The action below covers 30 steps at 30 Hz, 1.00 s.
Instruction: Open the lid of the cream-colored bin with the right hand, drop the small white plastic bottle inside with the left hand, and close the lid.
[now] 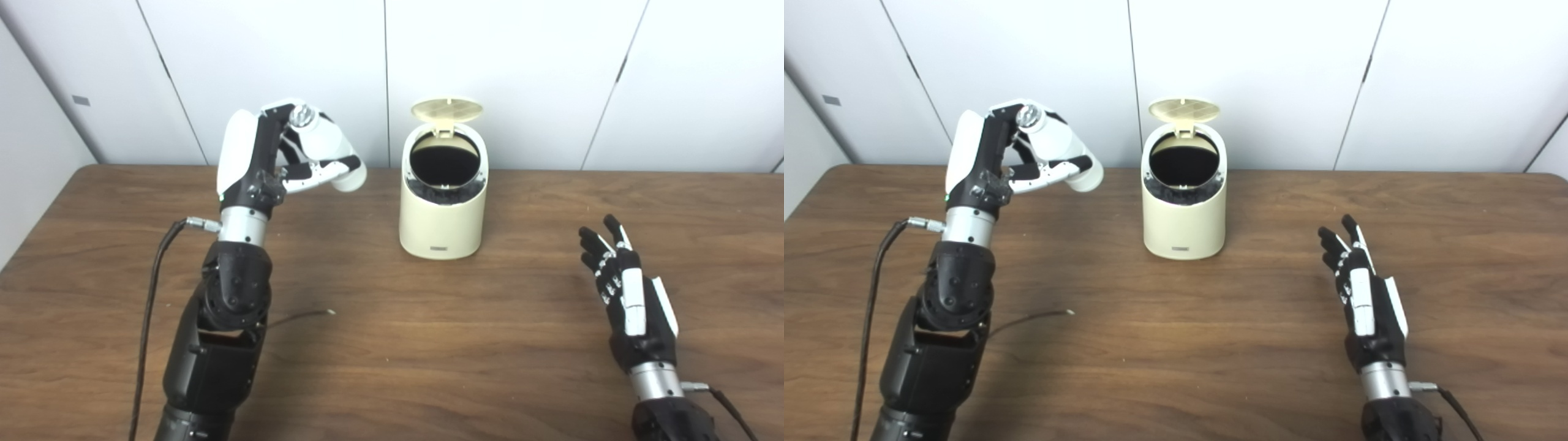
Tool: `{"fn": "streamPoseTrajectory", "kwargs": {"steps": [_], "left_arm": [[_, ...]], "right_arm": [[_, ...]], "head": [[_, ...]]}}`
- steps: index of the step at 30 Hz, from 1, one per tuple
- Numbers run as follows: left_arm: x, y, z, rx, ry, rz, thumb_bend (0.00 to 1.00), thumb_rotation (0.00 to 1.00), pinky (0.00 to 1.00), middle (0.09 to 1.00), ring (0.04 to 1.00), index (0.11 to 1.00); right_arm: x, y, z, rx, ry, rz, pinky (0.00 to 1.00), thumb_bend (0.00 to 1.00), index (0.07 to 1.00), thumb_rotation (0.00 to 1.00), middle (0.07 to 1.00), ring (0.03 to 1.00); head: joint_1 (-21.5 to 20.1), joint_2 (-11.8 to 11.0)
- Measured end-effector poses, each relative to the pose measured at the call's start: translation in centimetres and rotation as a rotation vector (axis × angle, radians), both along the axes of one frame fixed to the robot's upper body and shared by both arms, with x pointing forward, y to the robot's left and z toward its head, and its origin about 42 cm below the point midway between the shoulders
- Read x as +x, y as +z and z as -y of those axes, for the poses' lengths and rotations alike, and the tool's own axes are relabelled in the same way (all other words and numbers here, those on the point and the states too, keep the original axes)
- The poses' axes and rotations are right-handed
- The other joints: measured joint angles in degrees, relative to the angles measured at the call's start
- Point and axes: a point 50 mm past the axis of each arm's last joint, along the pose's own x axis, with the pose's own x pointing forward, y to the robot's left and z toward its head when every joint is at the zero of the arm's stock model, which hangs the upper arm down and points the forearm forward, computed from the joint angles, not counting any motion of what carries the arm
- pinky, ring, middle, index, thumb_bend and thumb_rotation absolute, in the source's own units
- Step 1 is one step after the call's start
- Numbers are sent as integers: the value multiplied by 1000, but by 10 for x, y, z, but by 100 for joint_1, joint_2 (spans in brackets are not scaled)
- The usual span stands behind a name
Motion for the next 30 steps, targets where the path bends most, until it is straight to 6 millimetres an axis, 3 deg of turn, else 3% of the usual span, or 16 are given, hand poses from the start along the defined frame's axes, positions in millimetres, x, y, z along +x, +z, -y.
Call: {"fn": "streamPoseTrajectory", "kwargs": {"steps": [21,30], "left_arm": [[-10,26,41,93,-55,172,467,0,278,521,409,519],[4,10,57,39,-106,167,469,0,295,519,417,527]], "right_arm": [[6,-1,-1,9,7,3,948,589,977,1000,886,934],[8,-1,-2,10,10,8,976,588,985,1000,890,930]], "head": [[18,-79],[18,-62]]}}
